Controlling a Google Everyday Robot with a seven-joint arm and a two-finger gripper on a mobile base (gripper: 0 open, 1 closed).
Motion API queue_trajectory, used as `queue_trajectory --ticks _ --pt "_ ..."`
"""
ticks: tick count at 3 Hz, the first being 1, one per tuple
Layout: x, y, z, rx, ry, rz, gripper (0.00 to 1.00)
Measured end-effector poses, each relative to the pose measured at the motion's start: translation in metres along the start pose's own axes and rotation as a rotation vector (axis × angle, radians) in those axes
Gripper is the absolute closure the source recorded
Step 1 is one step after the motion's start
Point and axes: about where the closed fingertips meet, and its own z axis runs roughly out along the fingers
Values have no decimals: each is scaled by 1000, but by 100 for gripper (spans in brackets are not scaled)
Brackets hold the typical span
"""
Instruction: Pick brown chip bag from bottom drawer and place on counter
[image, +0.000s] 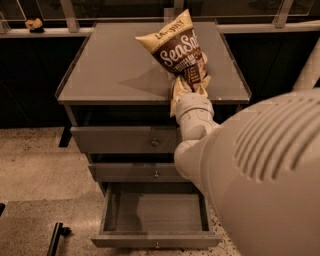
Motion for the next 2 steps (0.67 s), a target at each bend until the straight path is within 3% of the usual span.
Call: queue_trajectory --ticks 2 --pt "0 0 0 0 0 0 100"
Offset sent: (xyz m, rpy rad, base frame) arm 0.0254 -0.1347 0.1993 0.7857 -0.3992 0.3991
